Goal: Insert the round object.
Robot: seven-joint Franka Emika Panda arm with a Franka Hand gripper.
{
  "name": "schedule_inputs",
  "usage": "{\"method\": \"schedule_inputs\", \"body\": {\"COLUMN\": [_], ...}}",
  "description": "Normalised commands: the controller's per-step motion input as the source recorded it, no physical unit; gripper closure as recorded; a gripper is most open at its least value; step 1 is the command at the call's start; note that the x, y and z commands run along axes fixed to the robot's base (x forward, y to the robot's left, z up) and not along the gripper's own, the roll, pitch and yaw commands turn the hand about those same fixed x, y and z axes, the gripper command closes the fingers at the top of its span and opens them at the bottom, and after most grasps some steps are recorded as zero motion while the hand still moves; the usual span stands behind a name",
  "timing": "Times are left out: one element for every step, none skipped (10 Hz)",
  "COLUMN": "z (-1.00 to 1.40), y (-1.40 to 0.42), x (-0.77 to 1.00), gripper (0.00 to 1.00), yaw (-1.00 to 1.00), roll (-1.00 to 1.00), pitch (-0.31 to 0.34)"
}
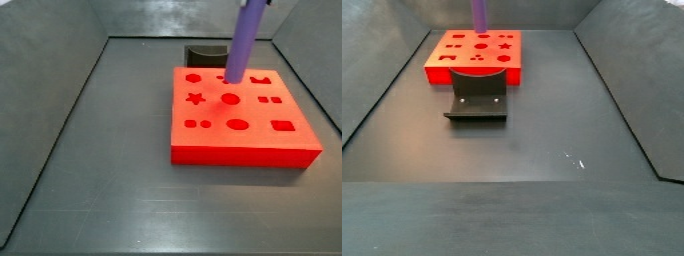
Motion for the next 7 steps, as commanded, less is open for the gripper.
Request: {"method": "schedule_inputs", "body": {"z": [-0.19, -0.12, -0.13, -0.17, -0.21, -0.25, -0.26], "y": [0.0, 0.0, 0.0, 0.0, 0.0, 0.0, -0.01], "x": [0.29, 0.0, 0.0, -0.04, -0.15, -0.09, -0.02], "gripper": [1.0, 1.0, 1.0, 1.0, 1.0, 1.0, 1.0], "yaw": [0.06, 0.0, 0.0, -0.04, -0.11, -0.12, -0.07], "roll": [0.1, 0.12, 0.08, 0.08, 0.06, 0.0, 0.0], "pitch": [0.003, 0.004, 0.0, 0.0, 0.0, 0.0, -0.023]}}
